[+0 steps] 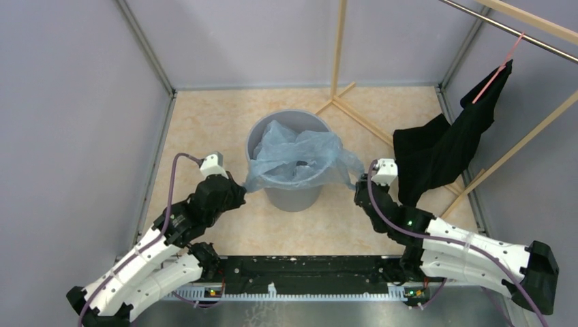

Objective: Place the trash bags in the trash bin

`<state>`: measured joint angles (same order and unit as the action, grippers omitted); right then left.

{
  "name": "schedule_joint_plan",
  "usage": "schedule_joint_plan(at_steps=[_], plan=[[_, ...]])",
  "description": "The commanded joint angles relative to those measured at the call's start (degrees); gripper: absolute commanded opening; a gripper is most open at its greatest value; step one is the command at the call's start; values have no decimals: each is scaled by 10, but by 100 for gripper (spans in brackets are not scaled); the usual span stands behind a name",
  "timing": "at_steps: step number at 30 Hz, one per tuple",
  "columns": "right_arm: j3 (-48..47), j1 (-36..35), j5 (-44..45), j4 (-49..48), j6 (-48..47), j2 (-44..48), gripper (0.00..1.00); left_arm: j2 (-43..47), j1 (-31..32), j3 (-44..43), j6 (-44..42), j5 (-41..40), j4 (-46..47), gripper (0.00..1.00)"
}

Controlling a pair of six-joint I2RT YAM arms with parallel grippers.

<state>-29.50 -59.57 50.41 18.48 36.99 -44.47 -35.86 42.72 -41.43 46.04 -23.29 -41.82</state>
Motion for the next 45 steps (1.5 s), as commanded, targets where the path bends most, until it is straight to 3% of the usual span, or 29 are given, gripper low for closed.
schedule_joint_plan(at_steps=[1,6,9,11,12,14,17,20,25,30,34,36,40,45], plan=[[25,20,-44,-143,-96,1,30,-25,0,7,-21,4,49,0],[-8,43,-56,-194,-206,-50,41,-105,0,-37,-85,-34,41,0],[-58,58,-65,-132,-222,-80,46,-168,0,-102,-89,-91,-47,3],[-87,59,-72,-78,-214,-82,52,-182,0,-133,-79,-114,-92,11],[-98,59,-77,-46,-200,-78,55,-176,0,-143,-80,-112,-101,21],[-119,59,-84,15,-170,-61,58,-139,0,-146,-94,-75,-100,51],[-125,59,-108,71,-148,-9,72,-83,0,-155,-98,-12,-112,85],[-140,59,-145,106,-148,36,82,-53,0,-185,-103,24,-150,98],[-206,59,-180,168,-170,62,90,-48,0,-263,-149,42,-201,98],[-284,59,-171,232,-210,36,96,-76,0,-324,-244,100,-130,98],[-332,59,-181,211,-272,-12,99,-159,0,-382,-320,156,-70,99],[-348,67,-220,170,-305,-43,99,-217,0,-419,-339,165,-75,98],[-389,163,-437,109,-319,-128,99,-288,0,-446,-341,158,-87,98],[-404,173,-480,36,-331,-191,99,-302,0,-436,-335,134,-69,92]])
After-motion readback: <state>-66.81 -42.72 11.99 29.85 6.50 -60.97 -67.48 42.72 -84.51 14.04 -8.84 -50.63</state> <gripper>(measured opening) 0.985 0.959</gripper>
